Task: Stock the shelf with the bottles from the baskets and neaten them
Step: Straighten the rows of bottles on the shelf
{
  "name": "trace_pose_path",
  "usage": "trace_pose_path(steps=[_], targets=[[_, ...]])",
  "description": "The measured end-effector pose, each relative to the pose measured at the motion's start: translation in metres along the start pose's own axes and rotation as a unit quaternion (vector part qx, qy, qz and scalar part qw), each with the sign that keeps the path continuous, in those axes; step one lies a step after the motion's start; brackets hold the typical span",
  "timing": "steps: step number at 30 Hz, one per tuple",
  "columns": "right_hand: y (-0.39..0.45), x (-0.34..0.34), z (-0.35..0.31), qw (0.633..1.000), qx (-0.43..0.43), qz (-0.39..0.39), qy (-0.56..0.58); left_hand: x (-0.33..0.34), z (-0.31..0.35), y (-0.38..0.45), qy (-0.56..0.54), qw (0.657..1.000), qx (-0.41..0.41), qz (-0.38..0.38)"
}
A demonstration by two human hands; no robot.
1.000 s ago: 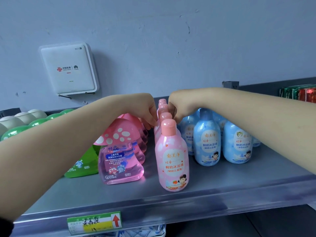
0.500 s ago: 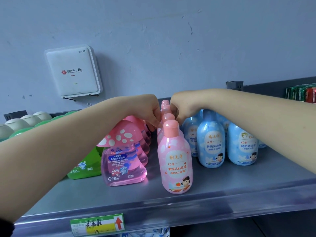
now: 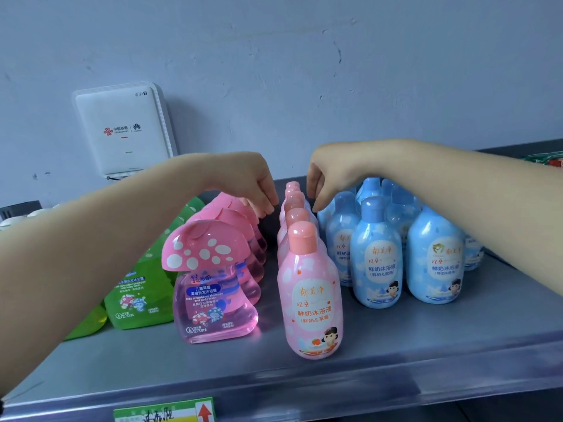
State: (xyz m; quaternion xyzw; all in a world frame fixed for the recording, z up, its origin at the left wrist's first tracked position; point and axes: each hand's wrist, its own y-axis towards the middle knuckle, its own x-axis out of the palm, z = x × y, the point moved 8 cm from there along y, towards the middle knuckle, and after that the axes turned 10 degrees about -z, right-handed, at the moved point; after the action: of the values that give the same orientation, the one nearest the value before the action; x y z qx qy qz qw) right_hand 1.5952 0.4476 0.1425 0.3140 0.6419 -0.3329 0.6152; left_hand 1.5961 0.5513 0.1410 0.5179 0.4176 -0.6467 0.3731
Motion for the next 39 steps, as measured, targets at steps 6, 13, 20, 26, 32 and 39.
trace_pose_path(steps=[6, 13, 20, 26, 32, 39], targets=[[0.009, 0.001, 0.018, 0.999, 0.026, -0.025, -0.005, -0.001, -0.009, 0.020, 0.019, 1.000, -0.011, -0.005], [0.031, 0.019, 0.012, 0.992, 0.048, -0.089, -0.076, 0.016, -0.002, 0.044, 0.081, 0.996, -0.008, -0.042], [0.048, 0.030, 0.011, 0.990, 0.042, -0.106, -0.084, 0.021, -0.008, 0.053, 0.072, 0.996, -0.015, -0.047], [0.053, 0.032, 0.009, 0.991, 0.036, -0.109, -0.068, 0.024, -0.012, 0.050, 0.016, 0.999, -0.008, -0.048], [0.055, 0.032, 0.008, 0.990, 0.031, -0.109, -0.081, 0.025, -0.015, 0.049, -0.008, 0.999, -0.010, -0.046], [0.053, 0.030, 0.009, 0.993, 0.031, -0.104, -0.050, 0.022, -0.015, 0.051, 0.014, 0.999, -0.020, -0.029]])
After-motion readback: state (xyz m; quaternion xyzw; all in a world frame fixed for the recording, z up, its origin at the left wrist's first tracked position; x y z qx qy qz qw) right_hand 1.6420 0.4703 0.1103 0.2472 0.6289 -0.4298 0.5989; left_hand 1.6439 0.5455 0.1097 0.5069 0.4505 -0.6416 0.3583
